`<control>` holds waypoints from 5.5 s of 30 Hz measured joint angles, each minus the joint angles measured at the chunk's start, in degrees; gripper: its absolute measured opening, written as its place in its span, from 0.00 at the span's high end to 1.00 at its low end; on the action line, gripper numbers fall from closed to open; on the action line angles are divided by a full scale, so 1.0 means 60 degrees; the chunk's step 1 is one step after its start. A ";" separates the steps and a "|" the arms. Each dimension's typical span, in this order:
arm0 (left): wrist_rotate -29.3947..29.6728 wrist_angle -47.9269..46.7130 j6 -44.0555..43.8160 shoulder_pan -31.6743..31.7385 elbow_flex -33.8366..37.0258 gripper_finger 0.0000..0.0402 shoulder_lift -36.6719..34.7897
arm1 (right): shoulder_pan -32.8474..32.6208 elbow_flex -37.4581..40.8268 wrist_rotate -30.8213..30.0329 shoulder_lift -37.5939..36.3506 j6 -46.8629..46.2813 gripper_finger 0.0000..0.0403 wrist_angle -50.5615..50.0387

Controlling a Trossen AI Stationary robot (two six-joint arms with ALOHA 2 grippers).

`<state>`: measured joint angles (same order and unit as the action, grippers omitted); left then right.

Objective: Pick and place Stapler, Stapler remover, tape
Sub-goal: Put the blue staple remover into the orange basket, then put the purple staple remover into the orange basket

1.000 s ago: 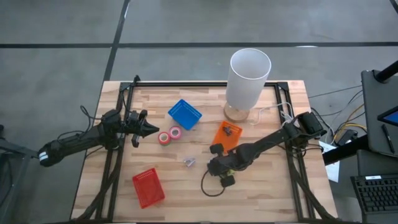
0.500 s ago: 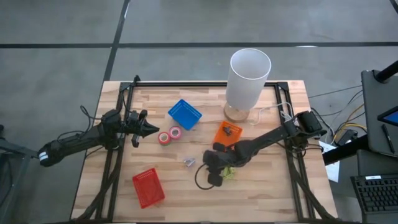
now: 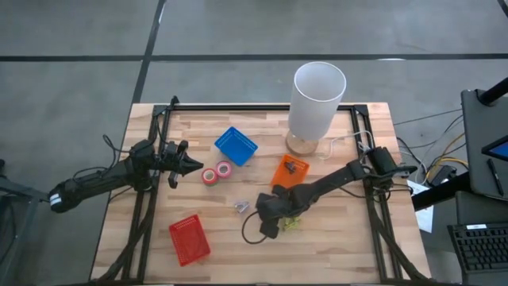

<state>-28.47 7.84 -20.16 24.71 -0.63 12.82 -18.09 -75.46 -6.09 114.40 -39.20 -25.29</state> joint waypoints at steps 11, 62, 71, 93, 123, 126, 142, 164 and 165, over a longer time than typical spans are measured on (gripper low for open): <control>0.0004 -0.0066 -0.0001 0.0000 -0.0002 0.95 0.0029 | -0.0007 -0.0332 0.0002 0.0111 -0.0082 0.78 -0.0764; 0.0003 -0.0102 0.0001 0.0004 -0.0001 0.95 0.0033 | -0.0259 -0.0812 -0.0710 -0.0866 0.1655 0.98 -0.1553; 0.0003 -0.0102 0.0002 0.0003 -0.0002 0.95 0.0033 | -0.0232 -0.0798 -0.2105 -0.1587 0.1592 0.98 -0.3064; 0.0004 -0.0112 0.0000 0.0004 0.0000 0.95 0.0033 | 0.1436 0.0392 -0.3480 -0.2151 0.1519 0.98 -0.4542; 0.0001 -0.0109 0.0002 0.0001 -0.0002 0.95 0.0033 | 0.1810 0.1056 -0.3486 -0.2118 0.1869 0.85 -0.3677; 0.0002 -0.0109 0.0001 0.0004 -0.0001 0.95 0.0033 | 0.1810 0.1037 -0.3497 -0.2118 0.1890 0.79 -0.3647; 0.0004 -0.0106 -0.0001 0.0004 0.0001 0.95 0.0033 | 0.0968 0.0023 -0.2532 -0.2165 0.5277 0.64 -0.0242; 0.0004 -0.0199 0.0001 0.0001 0.0000 0.95 0.0087 | 0.0550 -0.1043 -0.0193 0.0871 0.8125 0.64 0.2283; 0.0004 -0.0198 0.0001 0.0004 -0.0002 0.95 0.0091 | 0.0546 -0.1158 -0.0207 0.0960 0.8202 0.64 0.2235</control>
<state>-28.45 6.65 -20.15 24.73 -0.64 13.37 -14.81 -82.41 -7.33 120.16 10.01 -11.88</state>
